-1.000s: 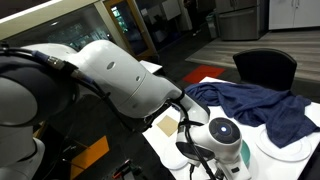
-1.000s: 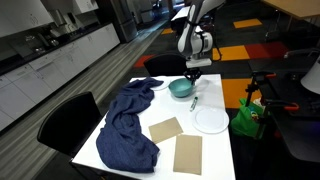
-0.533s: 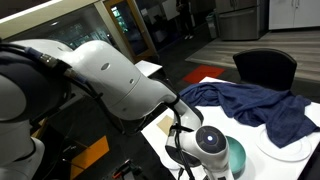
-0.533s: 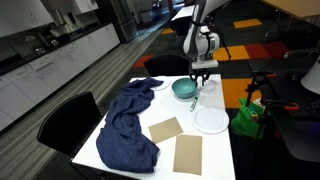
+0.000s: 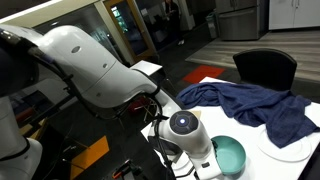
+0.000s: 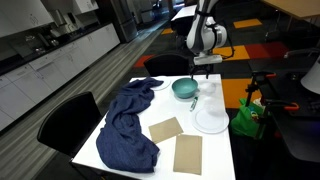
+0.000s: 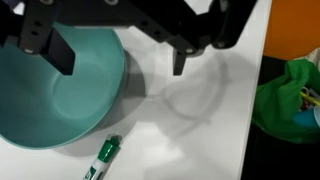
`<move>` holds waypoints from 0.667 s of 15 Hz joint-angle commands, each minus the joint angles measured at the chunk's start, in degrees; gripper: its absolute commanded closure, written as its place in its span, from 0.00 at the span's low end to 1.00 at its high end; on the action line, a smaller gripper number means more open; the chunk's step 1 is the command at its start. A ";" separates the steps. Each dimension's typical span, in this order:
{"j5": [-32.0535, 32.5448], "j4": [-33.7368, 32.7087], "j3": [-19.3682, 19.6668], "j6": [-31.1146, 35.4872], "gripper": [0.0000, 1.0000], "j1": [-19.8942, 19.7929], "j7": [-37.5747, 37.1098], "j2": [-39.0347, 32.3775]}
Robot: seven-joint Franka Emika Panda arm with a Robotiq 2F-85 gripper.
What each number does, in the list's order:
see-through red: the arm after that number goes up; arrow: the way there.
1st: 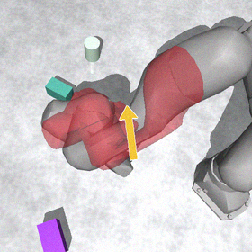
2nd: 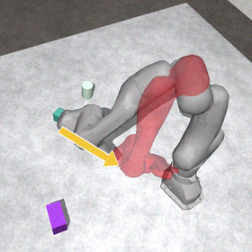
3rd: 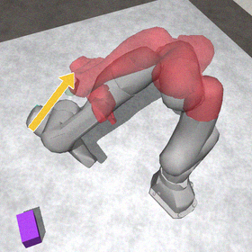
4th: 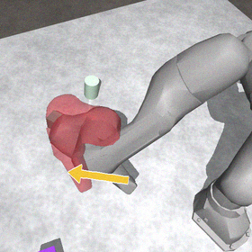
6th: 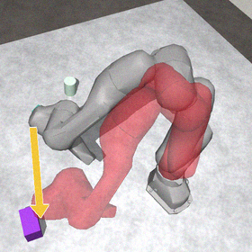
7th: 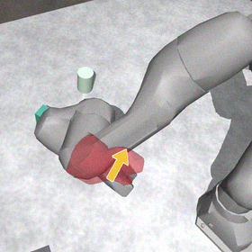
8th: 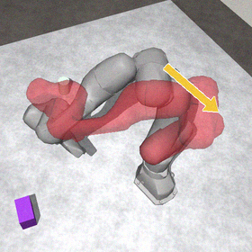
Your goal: Move the green bowl to the right
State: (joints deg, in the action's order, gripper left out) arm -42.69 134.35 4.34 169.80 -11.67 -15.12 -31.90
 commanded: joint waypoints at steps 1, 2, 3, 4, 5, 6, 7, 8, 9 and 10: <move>2.00 8.18 2.32 2.83 0.00 4.53 -0.46 8.92; 5.12 9.34 3.24 1.88 0.00 5.70 -1.04 10.72; 7.97 10.01 4.17 0.68 0.00 6.63 -0.68 12.18; 11.75 10.94 5.35 -0.85 0.00 7.87 -0.71 14.08; 14.44 11.45 8.08 -2.33 0.00 10.79 -0.40 15.64; 18.19 11.91 9.99 -3.52 0.00 12.59 -1.09 17.18; 21.93 12.02 11.98 -4.92 0.00 14.39 -1.29 18.61; 26.36 11.92 14.61 -6.75 0.00 16.69 -2.36 19.99; 30.08 11.44 16.16 -8.50 0.00 18.02 -2.72 21.20; 34.01 10.67 17.40 -11.25 0.00 19.17 -3.09 22.63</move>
State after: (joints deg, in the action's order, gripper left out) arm -17.32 144.03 17.26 164.58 3.33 -16.35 -15.31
